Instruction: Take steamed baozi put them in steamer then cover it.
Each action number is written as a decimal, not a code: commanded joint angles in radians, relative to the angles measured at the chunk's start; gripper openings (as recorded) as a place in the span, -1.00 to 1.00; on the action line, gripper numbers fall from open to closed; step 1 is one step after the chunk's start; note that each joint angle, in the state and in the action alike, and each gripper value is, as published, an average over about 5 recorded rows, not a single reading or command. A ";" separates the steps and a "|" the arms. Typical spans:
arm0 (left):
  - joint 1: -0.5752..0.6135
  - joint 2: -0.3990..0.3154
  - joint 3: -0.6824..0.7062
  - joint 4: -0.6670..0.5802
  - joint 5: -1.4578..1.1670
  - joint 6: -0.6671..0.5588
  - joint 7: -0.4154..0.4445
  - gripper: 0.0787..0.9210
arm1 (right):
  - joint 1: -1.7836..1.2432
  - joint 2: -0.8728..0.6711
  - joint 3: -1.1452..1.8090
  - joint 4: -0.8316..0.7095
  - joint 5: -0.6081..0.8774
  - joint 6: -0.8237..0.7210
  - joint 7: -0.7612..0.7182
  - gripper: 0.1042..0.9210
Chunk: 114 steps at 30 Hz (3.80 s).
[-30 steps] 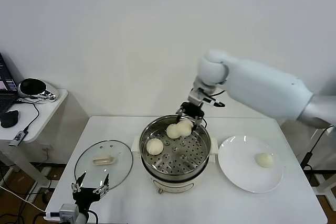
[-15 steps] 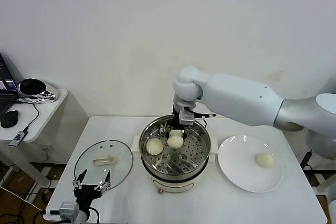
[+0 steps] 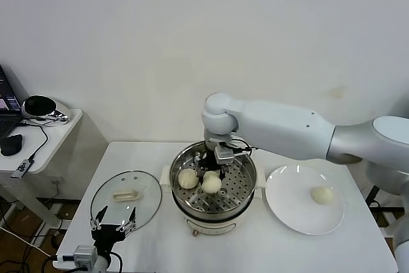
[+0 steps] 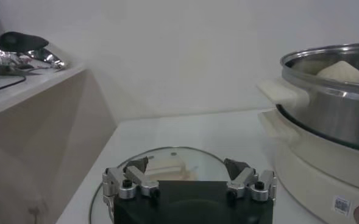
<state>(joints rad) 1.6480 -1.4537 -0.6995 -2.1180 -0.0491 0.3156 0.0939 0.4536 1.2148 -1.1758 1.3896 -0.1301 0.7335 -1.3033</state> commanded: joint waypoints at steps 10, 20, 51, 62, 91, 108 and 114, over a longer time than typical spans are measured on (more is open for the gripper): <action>0.001 -0.001 0.009 -0.002 -0.001 -0.001 0.000 0.77 | 0.009 0.009 -0.092 0.048 0.190 -0.186 -0.033 0.22; 0.004 -0.002 0.011 -0.007 -0.001 -0.001 0.001 0.77 | 0.001 0.007 -0.095 0.043 0.173 -0.219 -0.024 0.32; -0.003 0.035 0.018 -0.007 -0.044 0.016 0.036 0.77 | -0.198 -0.742 0.363 0.023 0.092 -1.109 0.024 0.76; 0.023 0.029 0.025 -0.005 -0.017 0.016 0.039 0.77 | -0.550 -0.746 0.597 -0.090 -0.112 -0.926 0.023 0.76; 0.062 0.022 0.016 -0.012 0.016 0.016 0.040 0.77 | -0.741 -0.564 0.751 -0.242 -0.292 -0.827 0.136 0.76; 0.057 0.023 0.018 0.006 0.015 0.014 0.042 0.77 | -0.728 -0.511 0.759 -0.325 -0.333 -0.808 0.149 0.76; 0.051 0.023 0.019 0.013 0.015 0.015 0.043 0.77 | -0.733 -0.517 0.759 -0.325 -0.343 -0.808 0.143 0.76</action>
<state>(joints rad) 1.7010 -1.4313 -0.6813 -2.1080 -0.0349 0.3297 0.1365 -0.2733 0.6839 -0.4244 1.0855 -0.4549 -0.0782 -1.1634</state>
